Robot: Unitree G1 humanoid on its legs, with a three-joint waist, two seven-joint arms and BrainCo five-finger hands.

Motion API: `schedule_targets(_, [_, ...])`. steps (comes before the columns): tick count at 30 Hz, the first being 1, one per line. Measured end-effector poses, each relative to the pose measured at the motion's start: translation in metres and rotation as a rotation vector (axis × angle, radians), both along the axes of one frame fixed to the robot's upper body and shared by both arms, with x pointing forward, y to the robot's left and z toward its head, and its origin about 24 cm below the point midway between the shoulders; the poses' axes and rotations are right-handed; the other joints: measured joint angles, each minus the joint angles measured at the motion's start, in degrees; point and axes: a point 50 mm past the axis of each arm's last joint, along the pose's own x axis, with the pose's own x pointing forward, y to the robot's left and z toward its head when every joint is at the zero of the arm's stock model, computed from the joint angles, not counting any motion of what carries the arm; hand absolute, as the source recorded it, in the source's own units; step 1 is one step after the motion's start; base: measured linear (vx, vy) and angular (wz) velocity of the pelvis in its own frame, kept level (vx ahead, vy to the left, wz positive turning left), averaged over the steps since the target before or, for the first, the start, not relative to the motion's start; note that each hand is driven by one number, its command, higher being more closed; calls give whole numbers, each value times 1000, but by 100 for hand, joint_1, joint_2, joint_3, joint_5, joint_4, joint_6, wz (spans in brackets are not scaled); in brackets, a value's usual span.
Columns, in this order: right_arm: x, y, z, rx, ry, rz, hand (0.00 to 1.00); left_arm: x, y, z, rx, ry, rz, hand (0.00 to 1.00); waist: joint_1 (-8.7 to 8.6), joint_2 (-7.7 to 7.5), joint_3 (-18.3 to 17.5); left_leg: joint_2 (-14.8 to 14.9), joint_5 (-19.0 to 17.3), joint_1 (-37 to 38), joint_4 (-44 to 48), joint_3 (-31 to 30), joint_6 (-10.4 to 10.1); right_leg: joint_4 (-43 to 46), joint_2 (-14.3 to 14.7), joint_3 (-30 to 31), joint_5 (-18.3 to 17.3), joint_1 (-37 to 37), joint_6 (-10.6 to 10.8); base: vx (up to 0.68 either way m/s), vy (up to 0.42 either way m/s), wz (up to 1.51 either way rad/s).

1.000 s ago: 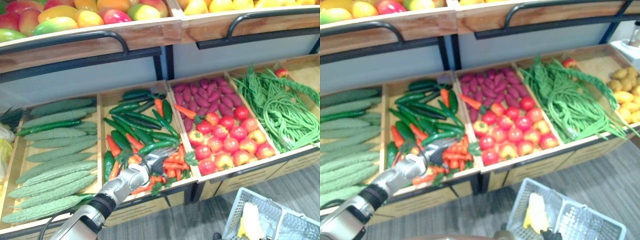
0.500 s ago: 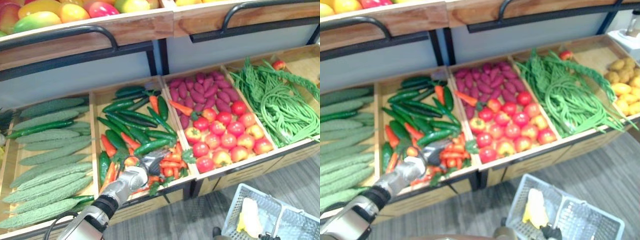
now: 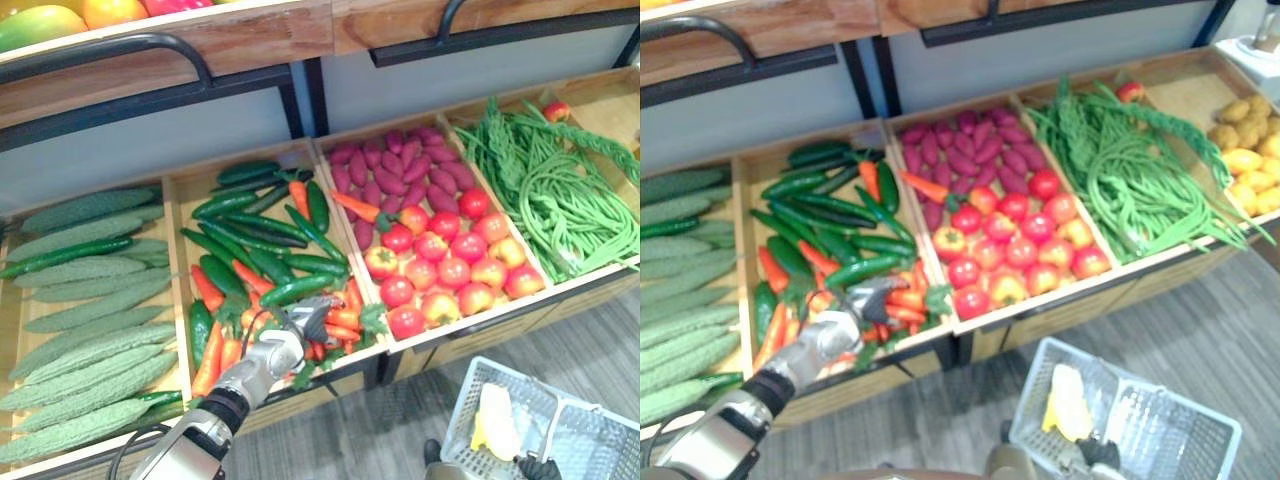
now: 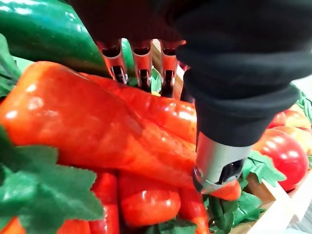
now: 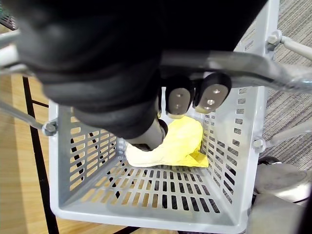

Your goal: Pick vegetable in the basket

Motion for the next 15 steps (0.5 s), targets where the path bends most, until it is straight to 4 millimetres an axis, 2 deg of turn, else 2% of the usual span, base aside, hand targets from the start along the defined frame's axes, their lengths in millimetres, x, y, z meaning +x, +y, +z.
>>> schedule_targets(15, [0, 0, 0, 0, -1, 1, 100, -2, 6, -10, 38, 35, 21, 100, 7, -5, 2, 0, -2, 14, 0, 11, -2, 36, -3, 26, 0, -13, 0, 0, 0, 0])
